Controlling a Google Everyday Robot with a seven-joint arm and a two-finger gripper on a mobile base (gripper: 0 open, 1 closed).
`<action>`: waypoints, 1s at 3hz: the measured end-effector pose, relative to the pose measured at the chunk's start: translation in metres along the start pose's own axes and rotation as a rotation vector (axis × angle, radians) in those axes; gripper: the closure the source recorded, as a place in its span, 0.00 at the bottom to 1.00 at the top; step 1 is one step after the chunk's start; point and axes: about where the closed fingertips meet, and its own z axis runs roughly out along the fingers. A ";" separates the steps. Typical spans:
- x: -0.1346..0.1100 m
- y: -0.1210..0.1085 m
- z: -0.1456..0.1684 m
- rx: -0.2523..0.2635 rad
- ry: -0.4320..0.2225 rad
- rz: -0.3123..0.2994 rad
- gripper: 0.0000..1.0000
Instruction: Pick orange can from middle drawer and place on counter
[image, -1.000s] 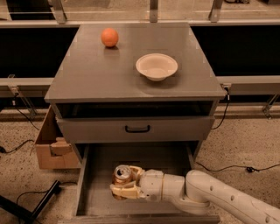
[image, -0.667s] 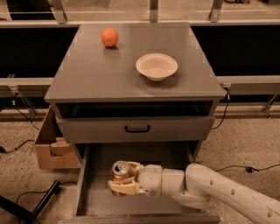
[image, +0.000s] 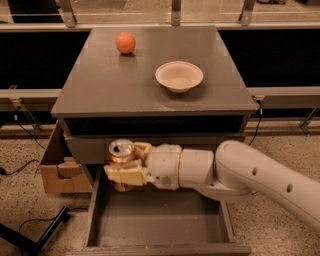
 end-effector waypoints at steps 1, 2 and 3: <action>-0.080 -0.004 0.022 0.043 0.014 -0.077 1.00; -0.142 -0.028 0.059 0.088 -0.006 -0.164 1.00; -0.194 -0.072 0.094 0.163 -0.059 -0.222 1.00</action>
Offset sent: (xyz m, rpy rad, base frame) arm 0.1285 0.1109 0.1942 -0.0529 -0.2844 -0.1271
